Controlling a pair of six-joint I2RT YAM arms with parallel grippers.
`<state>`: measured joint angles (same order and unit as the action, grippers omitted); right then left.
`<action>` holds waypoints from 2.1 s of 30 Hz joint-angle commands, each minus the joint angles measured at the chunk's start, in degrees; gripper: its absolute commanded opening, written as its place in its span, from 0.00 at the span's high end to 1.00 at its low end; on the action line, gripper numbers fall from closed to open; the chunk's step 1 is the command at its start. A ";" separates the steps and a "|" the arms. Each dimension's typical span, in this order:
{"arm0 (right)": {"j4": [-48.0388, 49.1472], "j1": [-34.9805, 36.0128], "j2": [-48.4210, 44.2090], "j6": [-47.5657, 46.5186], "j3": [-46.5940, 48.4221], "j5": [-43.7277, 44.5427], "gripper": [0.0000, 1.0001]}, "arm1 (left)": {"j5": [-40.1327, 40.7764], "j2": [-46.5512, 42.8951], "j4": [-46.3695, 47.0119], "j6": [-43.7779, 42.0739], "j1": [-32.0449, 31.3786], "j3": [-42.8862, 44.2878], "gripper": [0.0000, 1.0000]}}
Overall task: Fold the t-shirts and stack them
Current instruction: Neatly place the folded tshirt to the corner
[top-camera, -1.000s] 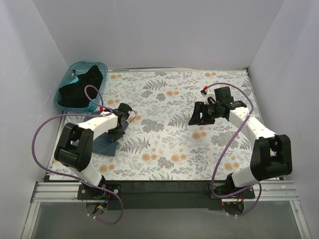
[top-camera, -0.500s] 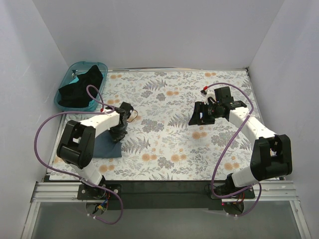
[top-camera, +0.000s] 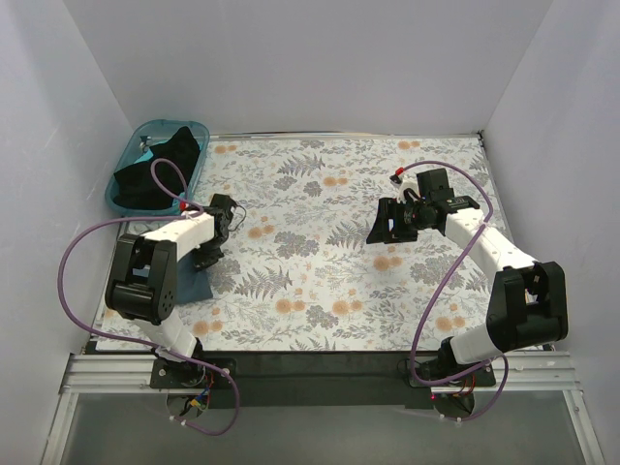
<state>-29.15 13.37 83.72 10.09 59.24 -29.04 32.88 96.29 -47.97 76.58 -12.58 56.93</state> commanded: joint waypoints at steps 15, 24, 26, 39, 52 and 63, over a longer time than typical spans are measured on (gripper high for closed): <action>-0.12 0.08 -0.05 0.02 2.54 -1.90 0.40 | 6.48 0.38 0.16 -11.54 0.45 -2.79 1.00; -0.12 0.08 0.04 0.02 2.63 -1.37 0.40 | 6.40 -0.14 -0.64 -12.42 0.63 -1.56 0.91; -0.21 0.08 0.21 0.02 3.16 -1.37 0.40 | 6.67 -0.31 -1.16 -12.07 0.54 -1.29 0.84; -1.79 -0.01 -2.77 -0.15 6.06 4.69 0.40 | -0.44 -5.06 -6.44 -2.05 -11.59 1.53 0.46; -3.89 -2.64 -15.67 -0.33 7.02 22.15 0.38 | -3.89 -24.99 -1.87 4.63 -12.03 2.31 0.35; -7.68 -2.82 -31.07 -2.96 10.37 48.89 0.15 | 4.38 -60.06 6.81 -0.54 -12.03 2.75 0.20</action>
<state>-35.46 10.50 54.72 8.99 67.92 9.74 32.51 41.54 -45.56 79.31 -24.86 59.16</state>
